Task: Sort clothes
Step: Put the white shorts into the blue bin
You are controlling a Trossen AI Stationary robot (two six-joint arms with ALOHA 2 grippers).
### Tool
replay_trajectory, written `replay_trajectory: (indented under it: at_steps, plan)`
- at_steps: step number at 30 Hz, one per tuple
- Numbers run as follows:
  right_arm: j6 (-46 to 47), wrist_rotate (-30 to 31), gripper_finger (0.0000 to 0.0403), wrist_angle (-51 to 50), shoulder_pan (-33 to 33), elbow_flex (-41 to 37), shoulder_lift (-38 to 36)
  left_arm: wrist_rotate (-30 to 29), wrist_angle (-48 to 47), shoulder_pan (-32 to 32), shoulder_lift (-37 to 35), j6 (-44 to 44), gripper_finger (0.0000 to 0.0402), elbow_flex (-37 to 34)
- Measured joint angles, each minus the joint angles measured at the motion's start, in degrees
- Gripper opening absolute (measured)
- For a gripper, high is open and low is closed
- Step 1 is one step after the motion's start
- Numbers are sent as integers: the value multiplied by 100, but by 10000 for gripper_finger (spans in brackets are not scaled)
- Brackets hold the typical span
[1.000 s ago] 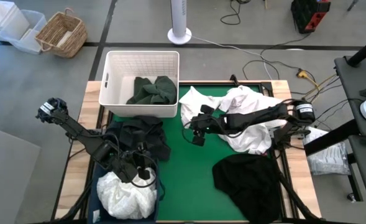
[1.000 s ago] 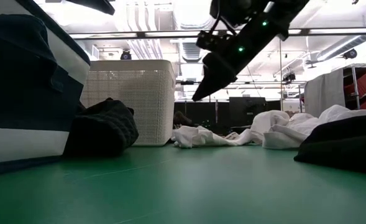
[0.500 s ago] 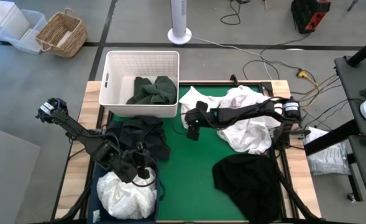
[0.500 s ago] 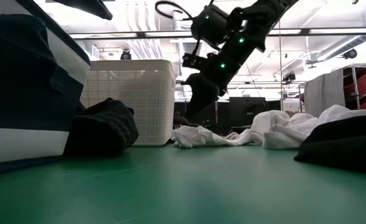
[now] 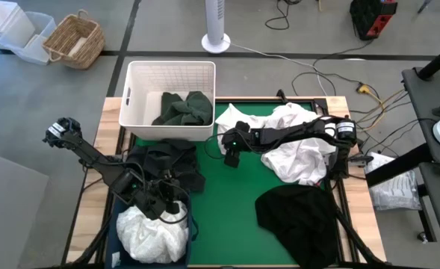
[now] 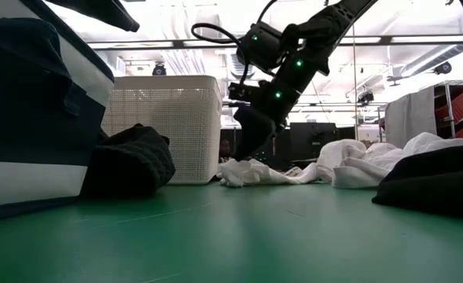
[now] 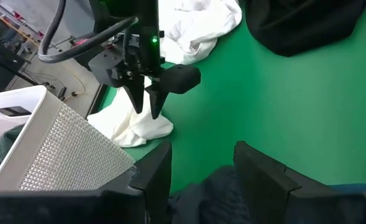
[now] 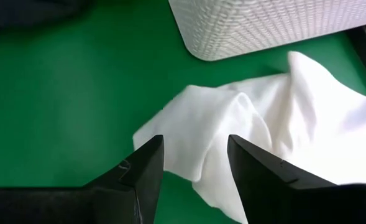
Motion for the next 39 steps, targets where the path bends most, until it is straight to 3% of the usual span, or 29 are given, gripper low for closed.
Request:
replay_trajectory:
  at_steps: [25, 30, 35, 39]
  plan:
    - [107, -108, 129, 67, -97, -74, 142, -17, 5, 4, 0, -9, 152, -4]
    - [155, -120, 97, 202, -119, -98, 296, -20, 17, 4, 0, -9, 152, -4]
    - [119, -378, 26, 227, -138, -90, 338, -124, 17, 4, 0, 4, 152, -4]
    - [109, -428, 14, 122, -130, -90, 299, -163, 17, 4, 0, 4, 152, -4]
